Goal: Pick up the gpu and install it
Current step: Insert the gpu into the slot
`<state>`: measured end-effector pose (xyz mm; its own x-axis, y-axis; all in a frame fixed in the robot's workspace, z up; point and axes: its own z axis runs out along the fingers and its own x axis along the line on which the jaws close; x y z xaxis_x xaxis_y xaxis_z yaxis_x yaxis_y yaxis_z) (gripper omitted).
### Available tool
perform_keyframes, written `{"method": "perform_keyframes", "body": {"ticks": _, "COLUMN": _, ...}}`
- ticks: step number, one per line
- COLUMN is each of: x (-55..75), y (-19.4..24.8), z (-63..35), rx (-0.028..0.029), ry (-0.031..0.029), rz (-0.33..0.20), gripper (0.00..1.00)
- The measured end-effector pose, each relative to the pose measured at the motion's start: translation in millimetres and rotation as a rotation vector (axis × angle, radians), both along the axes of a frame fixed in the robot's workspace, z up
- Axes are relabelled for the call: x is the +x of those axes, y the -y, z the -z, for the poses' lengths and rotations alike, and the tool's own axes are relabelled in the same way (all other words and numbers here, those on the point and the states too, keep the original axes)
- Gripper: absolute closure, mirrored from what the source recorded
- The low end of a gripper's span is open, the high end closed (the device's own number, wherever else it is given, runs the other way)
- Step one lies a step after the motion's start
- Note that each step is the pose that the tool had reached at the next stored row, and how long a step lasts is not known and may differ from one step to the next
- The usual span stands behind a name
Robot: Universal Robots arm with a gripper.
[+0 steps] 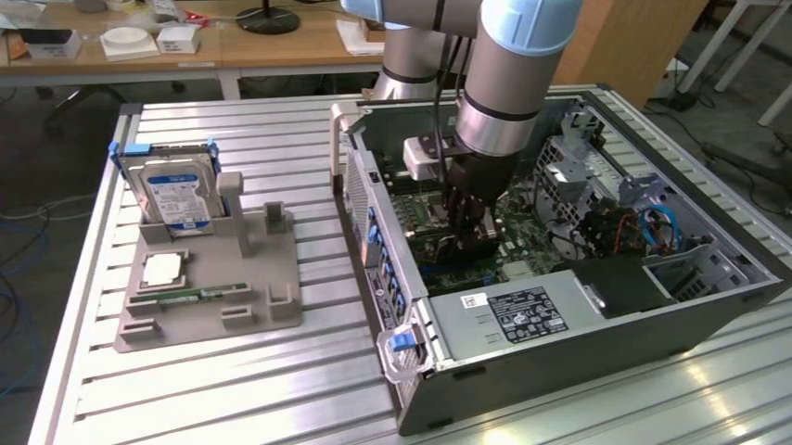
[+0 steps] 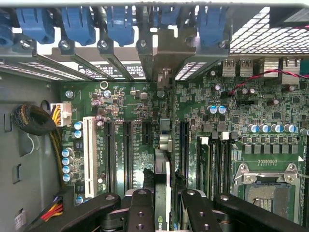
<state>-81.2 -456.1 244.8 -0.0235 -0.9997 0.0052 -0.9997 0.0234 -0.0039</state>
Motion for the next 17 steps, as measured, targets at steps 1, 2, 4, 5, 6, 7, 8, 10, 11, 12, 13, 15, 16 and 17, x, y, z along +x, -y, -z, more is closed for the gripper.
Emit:
{"method": "perform_keyframes", "body": {"ticks": 1, "x": 0.0, "y": 0.0, "z": -0.1, "rx": -0.0001, "ry": -0.0001, "rz": 0.0, "gripper": 0.73}}
{"method": "perform_keyframes", "body": {"ticks": 2, "x": 0.0, "y": -0.1, "z": -0.2, "rx": -0.0001, "ry": -0.0001, "rz": 0.0, "gripper": 0.73}}
{"method": "perform_keyframes", "body": {"ticks": 4, "x": 0.0, "y": 0.0, "z": -1.2, "rx": -0.0006, "ry": -0.0002, "rz": 0.0, "gripper": 0.73}}
{"method": "perform_keyframes", "body": {"ticks": 5, "x": 0.0, "y": 0.0, "z": -1.4, "rx": -0.0002, "ry": -0.0001, "rz": 0.0, "gripper": 0.73}}
{"method": "perform_keyframes", "body": {"ticks": 6, "x": 0.0, "y": 0.0, "z": -1.5, "rx": 0.0, "ry": 0.0, "rz": 0.0, "gripper": 0.73}}
{"method": "perform_keyframes", "body": {"ticks": 7, "x": 0.0, "y": -0.1, "z": -1.7, "rx": 0.0001, "ry": 0.0, "rz": 0.0, "gripper": 0.73}}
{"method": "perform_keyframes", "body": {"ticks": 8, "x": 0.0, "y": 0.0, "z": -2.3, "rx": -0.0003, "ry": -0.0002, "rz": 0.0, "gripper": 0.73}}
{"method": "perform_keyframes", "body": {"ticks": 10, "x": 0.0, "y": 0.0, "z": -3.4, "rx": -0.0003, "ry": -0.0001, "rz": 0.0, "gripper": 0.73}}
{"method": "perform_keyframes", "body": {"ticks": 11, "x": 0.0, "y": 0.0, "z": -3.6, "rx": -0.0001, "ry": 0.0, "rz": 0.0, "gripper": 0.73}}
{"method": "perform_keyframes", "body": {"ticks": 12, "x": 0.0, "y": -0.1, "z": -3.6, "rx": 0.0001, "ry": 0.0, "rz": 0.0, "gripper": 0.73}}
{"method": "perform_keyframes", "body": {"ticks": 13, "x": 0.0, "y": -0.1, "z": -3.6, "rx": 0.0001, "ry": 0.0001, "rz": 0.0, "gripper": 0.73}}
{"method": "perform_keyframes", "body": {"ticks": 15, "x": 0.0, "y": 0.0, "z": -3.8, "rx": -0.0002, "ry": -0.0001, "rz": 0.0, "gripper": 0.73}}
{"method": "perform_keyframes", "body": {"ticks": 16, "x": 0.0, "y": 0.0, "z": -3.8, "rx": -0.0002, "ry": -0.0001, "rz": 0.0, "gripper": 0.73}}
{"method": "perform_keyframes", "body": {"ticks": 17, "x": 0.0, "y": 0.0, "z": -3.8, "rx": -0.0002, "ry": -0.0001, "rz": 0.0, "gripper": 0.73}}
